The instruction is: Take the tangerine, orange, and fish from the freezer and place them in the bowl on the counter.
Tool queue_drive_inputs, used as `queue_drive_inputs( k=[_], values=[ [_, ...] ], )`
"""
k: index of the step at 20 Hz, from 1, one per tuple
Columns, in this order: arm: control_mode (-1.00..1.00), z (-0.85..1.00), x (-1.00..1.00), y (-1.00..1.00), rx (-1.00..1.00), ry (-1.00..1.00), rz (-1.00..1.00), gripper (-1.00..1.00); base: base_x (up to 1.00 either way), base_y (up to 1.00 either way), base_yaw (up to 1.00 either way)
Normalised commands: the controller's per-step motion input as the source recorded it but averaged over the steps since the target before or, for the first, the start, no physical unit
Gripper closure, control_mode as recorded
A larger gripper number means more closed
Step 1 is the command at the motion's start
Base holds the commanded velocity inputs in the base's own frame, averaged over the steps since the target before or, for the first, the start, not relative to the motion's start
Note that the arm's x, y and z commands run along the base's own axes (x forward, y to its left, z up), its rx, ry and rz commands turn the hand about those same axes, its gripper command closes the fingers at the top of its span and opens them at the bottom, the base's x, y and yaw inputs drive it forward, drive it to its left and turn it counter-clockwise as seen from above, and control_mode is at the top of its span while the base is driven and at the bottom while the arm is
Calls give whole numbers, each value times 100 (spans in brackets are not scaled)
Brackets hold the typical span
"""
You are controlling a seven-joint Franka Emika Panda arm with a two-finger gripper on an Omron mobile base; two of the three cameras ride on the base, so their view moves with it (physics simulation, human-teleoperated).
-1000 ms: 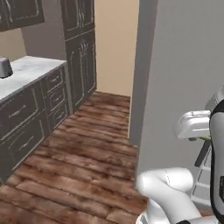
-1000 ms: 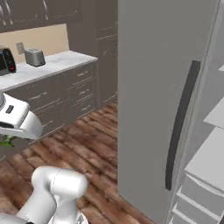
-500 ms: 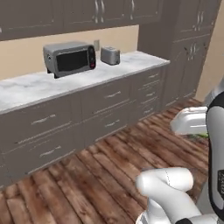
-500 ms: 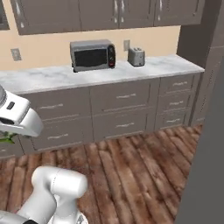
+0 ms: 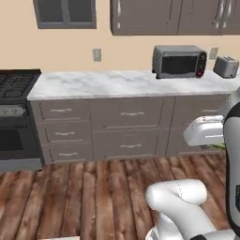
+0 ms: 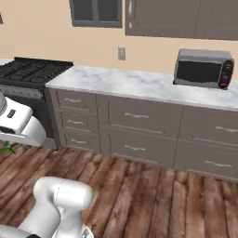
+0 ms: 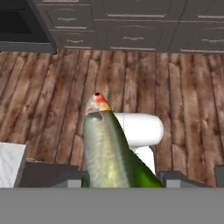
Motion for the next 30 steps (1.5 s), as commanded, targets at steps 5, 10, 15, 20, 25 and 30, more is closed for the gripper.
queue_drive_inputs(
  k=[5,10,15,20,25,30],
  values=[
    [100,0,0,0,0,0,0,100,49,-9,90],
    [100,0,0,0,0,0,0,100,46,-39,82],
    [100,0,0,0,0,0,0,100,27,-99,59],
    [100,0,0,0,0,0,0,100,51,-100,54],
    [100,0,0,0,0,0,0,100,73,-89,57],
    [100,0,0,0,0,0,0,100,81,-68,64]
  ],
)
